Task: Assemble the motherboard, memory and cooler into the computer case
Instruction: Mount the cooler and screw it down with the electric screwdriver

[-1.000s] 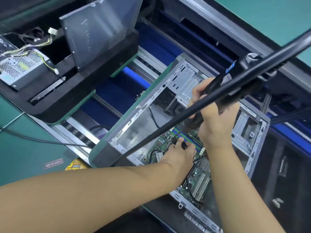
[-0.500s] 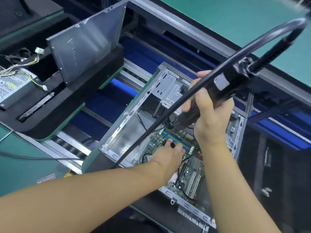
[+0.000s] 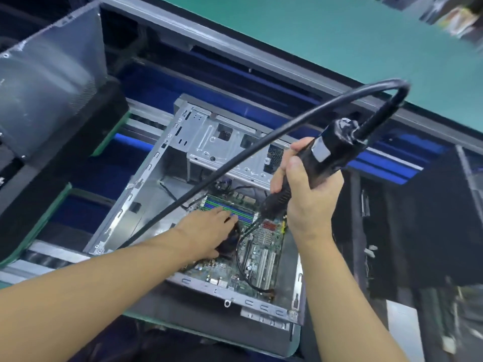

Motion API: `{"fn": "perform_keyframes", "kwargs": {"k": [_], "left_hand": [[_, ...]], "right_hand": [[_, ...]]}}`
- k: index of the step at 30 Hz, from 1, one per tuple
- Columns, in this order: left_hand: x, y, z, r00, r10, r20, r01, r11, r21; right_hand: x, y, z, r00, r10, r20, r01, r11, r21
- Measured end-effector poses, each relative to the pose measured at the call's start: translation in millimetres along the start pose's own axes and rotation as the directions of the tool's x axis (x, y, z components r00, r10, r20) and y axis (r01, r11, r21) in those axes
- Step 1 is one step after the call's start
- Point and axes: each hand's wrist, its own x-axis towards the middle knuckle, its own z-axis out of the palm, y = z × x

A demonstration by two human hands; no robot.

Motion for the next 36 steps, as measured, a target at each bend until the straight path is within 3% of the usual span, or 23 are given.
{"fn": "perform_keyframes", "kwargs": {"k": [7,18,30,36], "left_hand": [[5.3,-3.6,-2.8,0.997,0.008,0.076,-0.007,1.000,-0.021],[8.6,-6.1,1.3,0.997,-0.010,0.073,0.014,0.998,-0.055],[9.3,-5.6,2.4,0.998,-0.013,0.063,0.016,0.998,-0.058],[6.7,-6.9,0.6,0.999,0.002,0.039,0.001,0.996,-0.086]], "right_hand": [[1.8,1.8,-2.1,1.000,0.004,-0.020,-0.004,0.999,-0.045],[-5.8,-4.0,8.4,0.991,0.028,-0.134,-0.043,0.993,-0.114],[-11.3,-3.9,11.8,0.998,0.063,-0.012,-0.064,0.993,-0.095],[-14.7,-13.8,6.8,0.999,-0.006,0.032,0.007,0.999,-0.039]]}}
